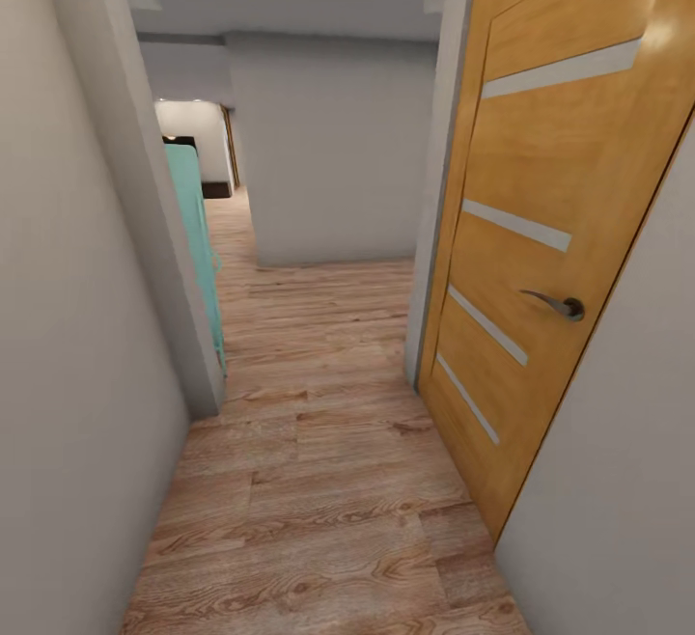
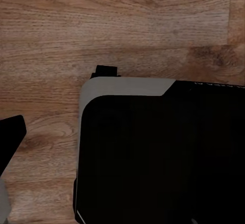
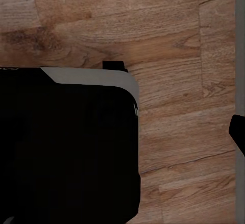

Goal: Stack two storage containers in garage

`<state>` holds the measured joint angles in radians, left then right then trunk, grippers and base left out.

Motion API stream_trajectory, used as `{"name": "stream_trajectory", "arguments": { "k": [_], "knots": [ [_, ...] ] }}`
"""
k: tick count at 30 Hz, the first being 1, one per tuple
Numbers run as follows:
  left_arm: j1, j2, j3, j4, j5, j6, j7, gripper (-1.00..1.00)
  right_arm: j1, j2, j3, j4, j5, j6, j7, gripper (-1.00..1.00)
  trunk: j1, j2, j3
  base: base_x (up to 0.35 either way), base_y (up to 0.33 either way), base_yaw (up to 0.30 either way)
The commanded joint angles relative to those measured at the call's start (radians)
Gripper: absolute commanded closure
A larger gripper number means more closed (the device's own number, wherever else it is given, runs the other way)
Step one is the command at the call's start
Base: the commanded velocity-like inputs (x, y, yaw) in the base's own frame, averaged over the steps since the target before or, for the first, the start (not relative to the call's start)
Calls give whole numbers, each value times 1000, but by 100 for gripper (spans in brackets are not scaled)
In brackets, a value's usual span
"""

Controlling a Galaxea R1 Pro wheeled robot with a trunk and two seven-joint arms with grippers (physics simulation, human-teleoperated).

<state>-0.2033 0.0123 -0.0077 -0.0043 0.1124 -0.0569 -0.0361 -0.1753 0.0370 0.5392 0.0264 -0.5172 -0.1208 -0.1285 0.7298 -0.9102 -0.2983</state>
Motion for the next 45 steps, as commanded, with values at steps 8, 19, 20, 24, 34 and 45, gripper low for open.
{"name": "stream_trajectory", "arguments": {
  "k": [8,19,20,24,34,45],
  "knots": [
    [-1,0,-1,1,10,-3,-4,-100,-1,0,8,3,-9,-5,-2,-100,0,-1,-1,0,0,0],
    [-1,0,-1,1,10,1,-5,-100,-1,1,8,3,-9,-4,-2,-100,0,-1,-1,214,0,0],
    [-1,0,-1,1,10,1,-5,-100,-1,2,8,3,-9,-4,-2,-100,0,-1,-1,317,0,0],
    [-1,0,-1,1,10,2,-5,-100,-1,4,8,3,-9,-4,-2,-100,0,-1,-1,320,0,0],
    [-1,0,-1,1,10,2,-5,-100,-1,3,8,3,-9,-5,-2,-100,0,-1,-1,322,0,6],
    [-1,0,-1,1,10,2,-5,-100,-1,1,8,3,-9,-5,-2,-100,0,-1,-1,322,0,221]
  ]
}}
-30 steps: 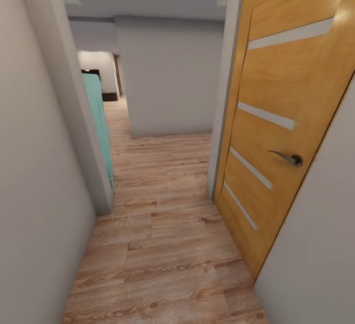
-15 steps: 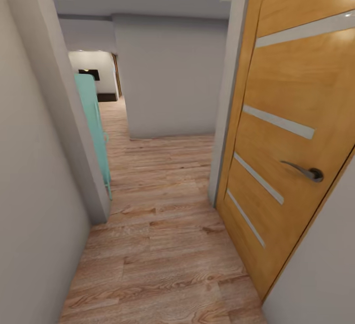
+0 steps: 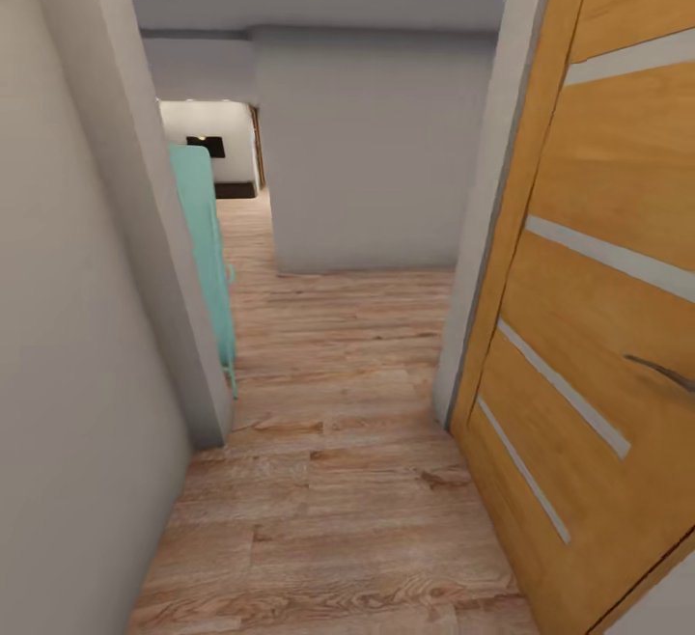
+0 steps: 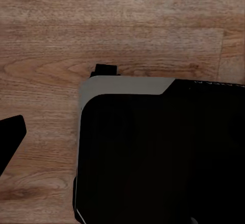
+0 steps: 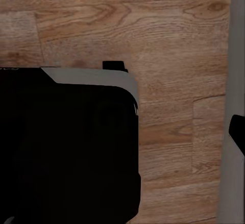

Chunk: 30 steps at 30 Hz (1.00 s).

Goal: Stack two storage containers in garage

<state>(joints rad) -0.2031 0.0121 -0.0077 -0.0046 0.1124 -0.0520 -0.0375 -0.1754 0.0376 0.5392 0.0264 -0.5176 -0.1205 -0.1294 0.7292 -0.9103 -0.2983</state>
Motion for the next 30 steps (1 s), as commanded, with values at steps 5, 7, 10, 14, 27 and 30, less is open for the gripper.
{"name": "stream_trajectory", "arguments": {
  "k": [5,7,10,14,27,30],
  "knots": [
    [-1,0,-1,1,10,-3,-4,-100,-1,1,8,3,-9,-5,-1,-100,1,-1,-1,322,0,65],
    [-1,-1,-1,1,10,-2,-4,-100,-1,1,8,3,-9,-5,-1,-100,1,-1,-1,322,0,11],
    [-1,-1,-1,1,10,-2,-4,-100,-1,1,8,3,-10,-5,-1,-100,1,-1,-1,322,0,3],
    [-1,-1,-1,1,10,-3,-3,-100,-1,2,8,3,-9,-5,-1,-100,1,-1,-1,322,0,1],
    [-1,-1,-1,1,10,-2,-3,-100,-1,7,6,3,-8,-7,0,-100,1,-1,-1,322,0,0],
    [-1,-1,-1,1,10,-2,-3,-100,-1,8,6,3,-8,-8,0,-100,1,-1,-1,322,0,0]
  ]
}}
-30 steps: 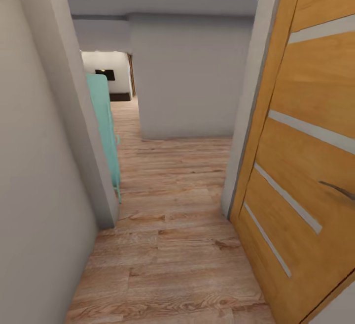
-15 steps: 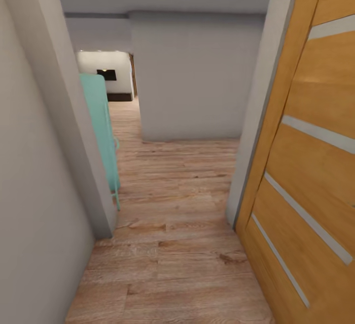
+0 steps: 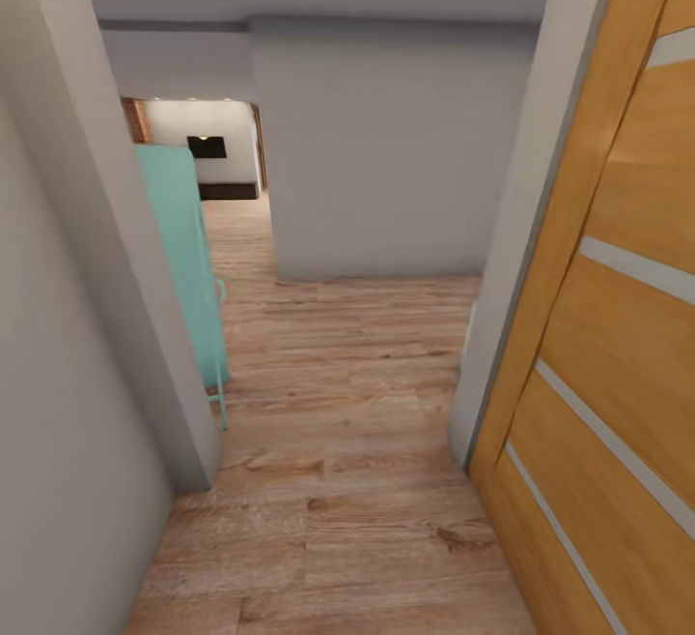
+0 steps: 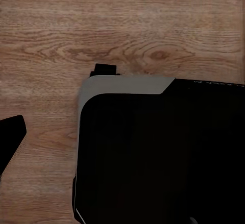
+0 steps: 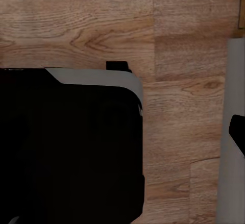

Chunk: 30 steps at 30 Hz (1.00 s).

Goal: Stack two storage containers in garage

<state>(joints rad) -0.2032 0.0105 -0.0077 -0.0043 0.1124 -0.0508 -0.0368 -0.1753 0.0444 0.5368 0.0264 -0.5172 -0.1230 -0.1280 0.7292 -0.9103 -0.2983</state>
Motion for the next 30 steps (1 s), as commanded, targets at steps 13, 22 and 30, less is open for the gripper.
{"name": "stream_trajectory", "arguments": {
  "k": [13,22,30],
  "knots": [
    [-1,1,-1,1,10,-4,-3,-100,-1,0,9,3,-9,-4,-1,-100,1,-1,-1,322,0,0],
    [-1,1,-1,1,10,-4,-3,-100,-1,0,9,3,-9,-3,-1,-100,1,-1,-1,322,0,0],
    [-1,2,-1,1,10,-3,-4,-100,-1,-2,9,3,-9,-3,-1,-100,1,-1,-1,322,0,0]
  ]
}}
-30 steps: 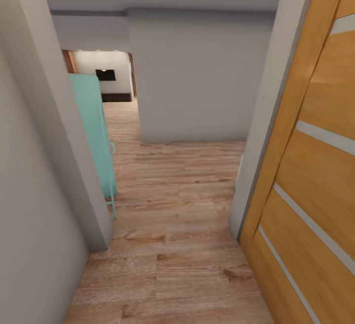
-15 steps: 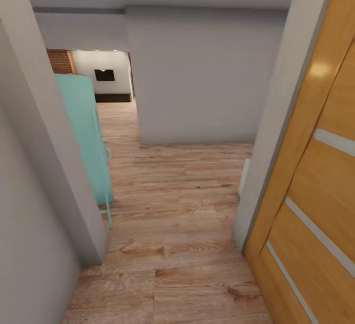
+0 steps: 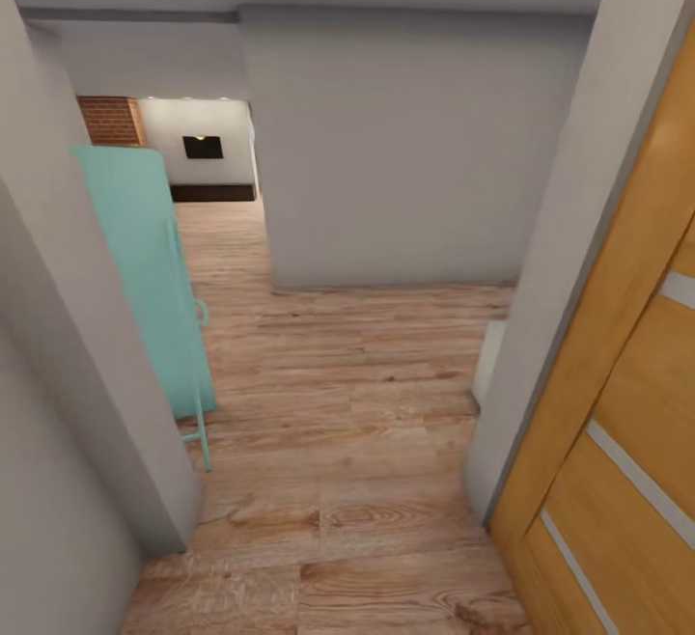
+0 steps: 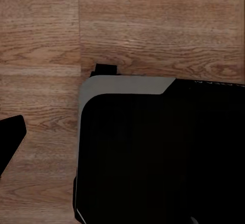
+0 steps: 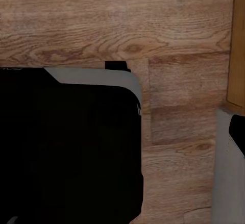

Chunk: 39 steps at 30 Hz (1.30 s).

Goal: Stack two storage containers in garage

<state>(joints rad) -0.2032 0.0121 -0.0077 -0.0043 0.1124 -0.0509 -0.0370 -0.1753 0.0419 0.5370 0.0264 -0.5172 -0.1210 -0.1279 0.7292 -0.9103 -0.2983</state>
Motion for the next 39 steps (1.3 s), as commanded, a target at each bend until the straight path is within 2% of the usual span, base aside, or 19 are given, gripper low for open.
{"name": "stream_trajectory", "arguments": {
  "k": [1,39],
  "knots": [
    [-1,0,-1,1,10,-3,-4,-100,-1,1,8,3,-9,-5,-1,-100,1,-1,-1,322,0,0],
    [-1,0,-1,1,10,-3,-3,-100,-1,1,8,3,-10,-5,-2,-100,1,-1,-1,322,0,0]
  ]
}}
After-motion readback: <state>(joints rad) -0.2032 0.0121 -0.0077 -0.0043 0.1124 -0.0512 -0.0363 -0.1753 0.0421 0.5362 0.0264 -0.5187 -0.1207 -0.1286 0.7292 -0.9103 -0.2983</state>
